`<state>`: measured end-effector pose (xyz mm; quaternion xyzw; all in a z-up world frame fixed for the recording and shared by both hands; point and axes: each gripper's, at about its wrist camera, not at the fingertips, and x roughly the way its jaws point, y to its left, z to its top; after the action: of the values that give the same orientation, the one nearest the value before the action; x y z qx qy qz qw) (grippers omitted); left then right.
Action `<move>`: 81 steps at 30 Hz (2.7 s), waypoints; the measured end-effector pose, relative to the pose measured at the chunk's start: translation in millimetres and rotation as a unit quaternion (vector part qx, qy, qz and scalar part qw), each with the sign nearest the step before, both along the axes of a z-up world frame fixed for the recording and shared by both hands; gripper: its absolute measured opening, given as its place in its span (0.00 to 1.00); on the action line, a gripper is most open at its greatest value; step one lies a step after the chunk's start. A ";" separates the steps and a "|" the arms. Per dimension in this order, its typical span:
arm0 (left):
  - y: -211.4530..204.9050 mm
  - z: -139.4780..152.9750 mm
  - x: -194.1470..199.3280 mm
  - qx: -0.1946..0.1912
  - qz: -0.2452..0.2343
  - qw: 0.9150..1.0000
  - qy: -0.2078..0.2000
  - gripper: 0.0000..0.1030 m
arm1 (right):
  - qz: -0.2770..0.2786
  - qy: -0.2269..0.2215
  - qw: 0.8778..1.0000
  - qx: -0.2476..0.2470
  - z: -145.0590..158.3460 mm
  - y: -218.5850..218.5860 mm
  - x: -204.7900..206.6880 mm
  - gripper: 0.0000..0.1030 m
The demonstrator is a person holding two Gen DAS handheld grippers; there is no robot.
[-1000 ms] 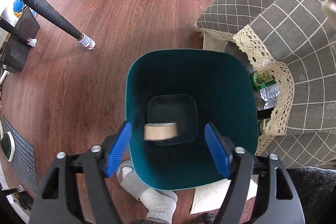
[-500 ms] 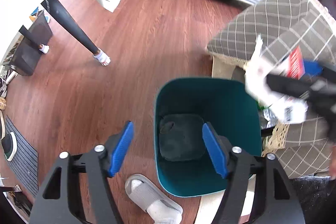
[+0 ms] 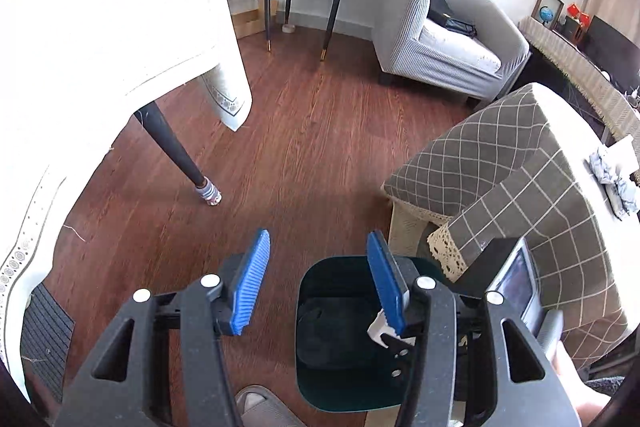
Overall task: Collect trash
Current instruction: 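Carry the white card packaging with the right gripper over the bin and release it, then move both tools back over the table toward the crumpled paper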
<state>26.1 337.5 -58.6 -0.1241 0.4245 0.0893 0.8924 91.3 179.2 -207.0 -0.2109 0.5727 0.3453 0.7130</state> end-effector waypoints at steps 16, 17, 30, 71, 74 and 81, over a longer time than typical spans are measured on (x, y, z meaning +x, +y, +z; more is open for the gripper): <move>-33.5 70.9 8.1 -0.016 -0.012 0.996 -0.086 0.36 | 0.041 -0.015 0.999 -0.003 -19.4 -16.2 -15.8 0.86; -35.4 74.2 7.7 -0.016 -0.012 0.996 -0.091 0.36 | 0.044 -0.019 0.999 0.008 -12.0 -17.5 -16.6 0.86; -58.7 110.4 6.2 0.011 -0.028 0.989 -0.144 0.55 | 0.081 -0.092 0.987 0.101 83.7 -32.3 -35.9 0.77; -258.4 119.7 47.4 0.036 -0.196 0.963 -0.179 0.86 | -0.164 -0.275 0.931 0.178 222.3 -328.1 23.3 0.73; -276.4 114.6 49.1 0.039 -0.212 0.960 -0.176 0.86 | -0.183 -0.266 0.930 0.176 217.4 -344.7 26.7 0.73; -314.5 98.5 60.3 0.037 -0.252 0.954 -0.158 0.86 | -0.226 -0.246 0.926 0.177 206.1 -381.2 37.1 0.80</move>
<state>86.4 23.0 39.8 0.0074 0.2921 -0.1433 0.9456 128.4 -202.0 -0.9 -0.0249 0.3410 0.2083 0.9164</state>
